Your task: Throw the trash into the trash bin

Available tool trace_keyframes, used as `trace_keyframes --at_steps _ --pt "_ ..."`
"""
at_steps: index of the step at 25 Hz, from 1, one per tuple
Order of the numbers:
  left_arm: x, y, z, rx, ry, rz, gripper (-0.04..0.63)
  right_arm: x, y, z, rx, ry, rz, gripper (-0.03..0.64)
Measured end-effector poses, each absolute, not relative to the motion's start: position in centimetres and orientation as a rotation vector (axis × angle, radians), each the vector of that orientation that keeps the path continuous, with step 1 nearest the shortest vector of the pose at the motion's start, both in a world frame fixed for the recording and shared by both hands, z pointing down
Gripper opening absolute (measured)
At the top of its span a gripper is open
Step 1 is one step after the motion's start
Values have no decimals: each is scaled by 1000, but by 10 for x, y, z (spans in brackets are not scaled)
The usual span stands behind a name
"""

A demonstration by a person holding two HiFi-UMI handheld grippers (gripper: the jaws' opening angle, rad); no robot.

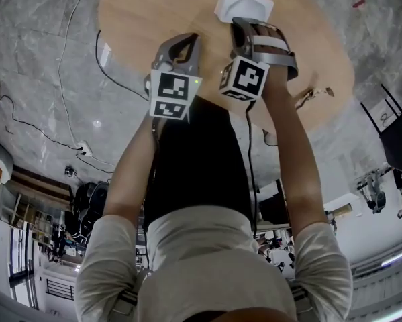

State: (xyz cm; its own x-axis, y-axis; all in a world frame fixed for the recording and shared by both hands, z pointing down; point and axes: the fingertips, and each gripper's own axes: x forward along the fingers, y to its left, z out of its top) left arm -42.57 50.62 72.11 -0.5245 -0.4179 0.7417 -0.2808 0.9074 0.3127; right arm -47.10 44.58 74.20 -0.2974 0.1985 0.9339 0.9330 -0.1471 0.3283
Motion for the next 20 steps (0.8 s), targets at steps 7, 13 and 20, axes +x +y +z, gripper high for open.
trace_keyframes --at_steps 7,13,20 --pt "-442 512 654 464 -2252 -186 17 -478 463 661 -1243 -1755 -1255 29" --pt "-455 522 568 399 -2357 -210 17 -488 471 556 -1162 -1999 -983 29" --pt "-458 511 468 399 -2463 -203 17 -485 458 444 -1068 -2210 -775 29"
